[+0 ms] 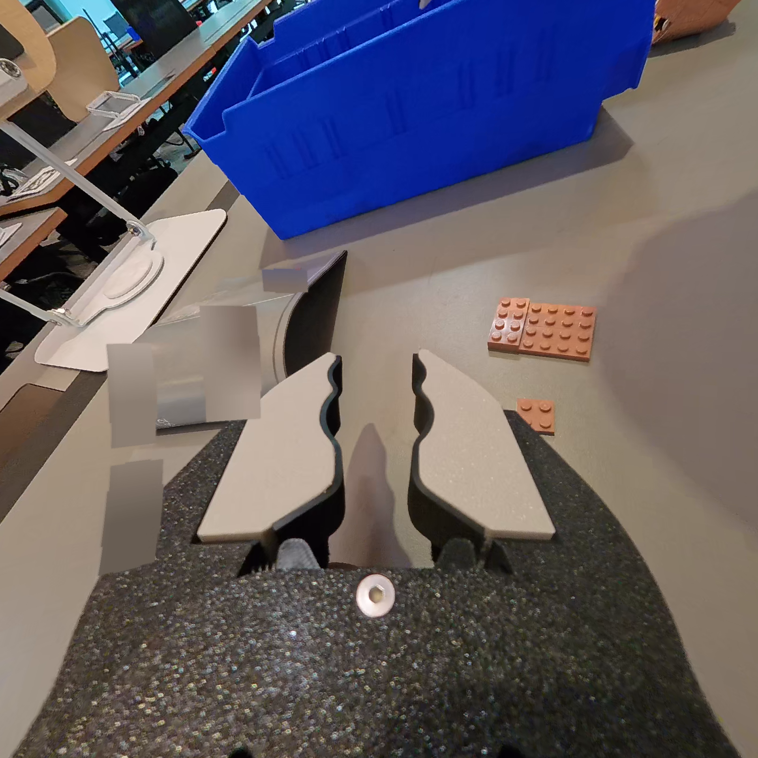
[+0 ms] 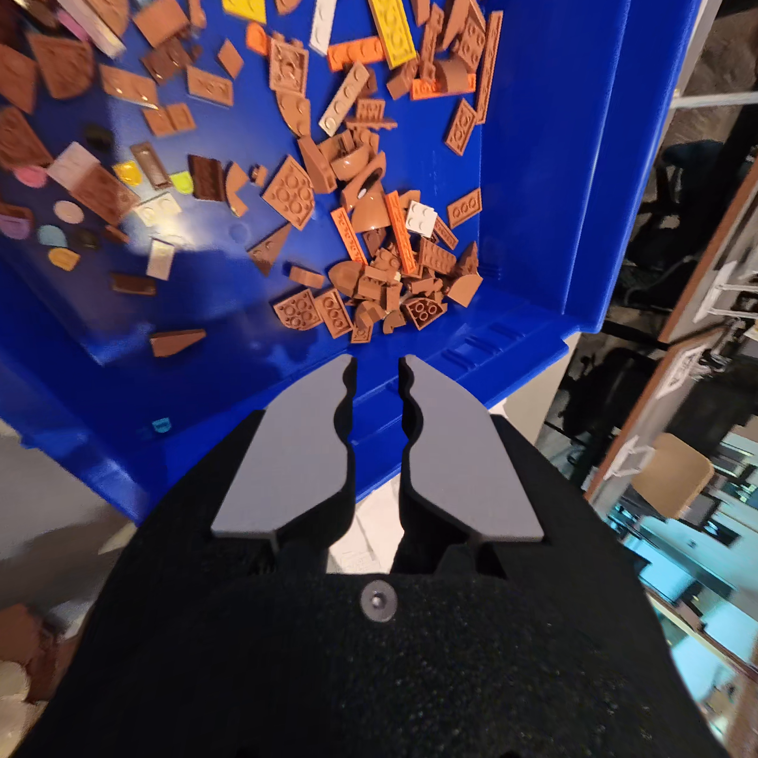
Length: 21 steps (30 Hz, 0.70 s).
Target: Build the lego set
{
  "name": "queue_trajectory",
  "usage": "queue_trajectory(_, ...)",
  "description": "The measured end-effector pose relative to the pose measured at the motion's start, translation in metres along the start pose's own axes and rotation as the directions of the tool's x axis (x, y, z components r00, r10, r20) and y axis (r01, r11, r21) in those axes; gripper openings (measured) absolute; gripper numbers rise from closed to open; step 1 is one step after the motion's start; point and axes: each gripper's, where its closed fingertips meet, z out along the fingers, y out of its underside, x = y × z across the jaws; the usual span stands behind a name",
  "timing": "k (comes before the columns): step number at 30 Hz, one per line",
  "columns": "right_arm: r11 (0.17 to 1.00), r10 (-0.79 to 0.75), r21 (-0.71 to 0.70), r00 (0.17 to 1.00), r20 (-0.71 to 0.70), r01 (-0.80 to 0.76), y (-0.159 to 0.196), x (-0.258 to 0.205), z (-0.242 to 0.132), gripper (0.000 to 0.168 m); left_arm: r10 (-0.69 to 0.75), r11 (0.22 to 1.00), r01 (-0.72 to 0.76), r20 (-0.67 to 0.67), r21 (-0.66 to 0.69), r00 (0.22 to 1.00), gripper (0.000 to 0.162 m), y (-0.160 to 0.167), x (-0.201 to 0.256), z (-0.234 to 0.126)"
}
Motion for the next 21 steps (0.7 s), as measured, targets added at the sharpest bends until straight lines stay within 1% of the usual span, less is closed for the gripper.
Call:
queue_trajectory(3,0.998,-0.012,-0.069,1.000,-0.029,0.010,-0.001,0.004,0.008,0.015,-0.003,1.000,0.003,0.002,0.003,1.000,0.032,0.000,0.000,0.000)
queue_trajectory(6,0.987,-0.034,-0.156,0.999,-0.025,0.030,-0.002,0.005,0.023,0.013,0.000,1.000,0.000,-0.002,0.011,1.000,0.032,-0.001,0.000,-0.001)
queue_trajectory(10,0.957,-0.130,-0.259,0.991,0.015,0.129,-0.003,0.002,0.046,0.011,0.004,1.000,-0.004,-0.012,0.017,1.000,0.032,-0.002,0.002,-0.002)
queue_trajectory(13,0.940,-0.174,-0.287,0.983,0.059,0.184,-0.006,0.001,0.059,0.011,0.006,1.000,-0.005,-0.019,0.022,1.000,0.032,-0.002,0.003,-0.003)
queue_trajectory(17,0.940,-0.136,-0.294,0.981,0.141,0.172,-0.010,-0.002,0.075,0.010,0.011,1.000,-0.010,-0.023,0.022,1.000,0.032,-0.002,0.004,-0.003)
queue_trajectory(21,0.945,-0.070,-0.303,0.982,0.176,0.121,-0.013,0.001,0.085,0.008,0.012,1.000,-0.012,-0.023,0.021,1.000,0.032,-0.002,0.004,-0.003)
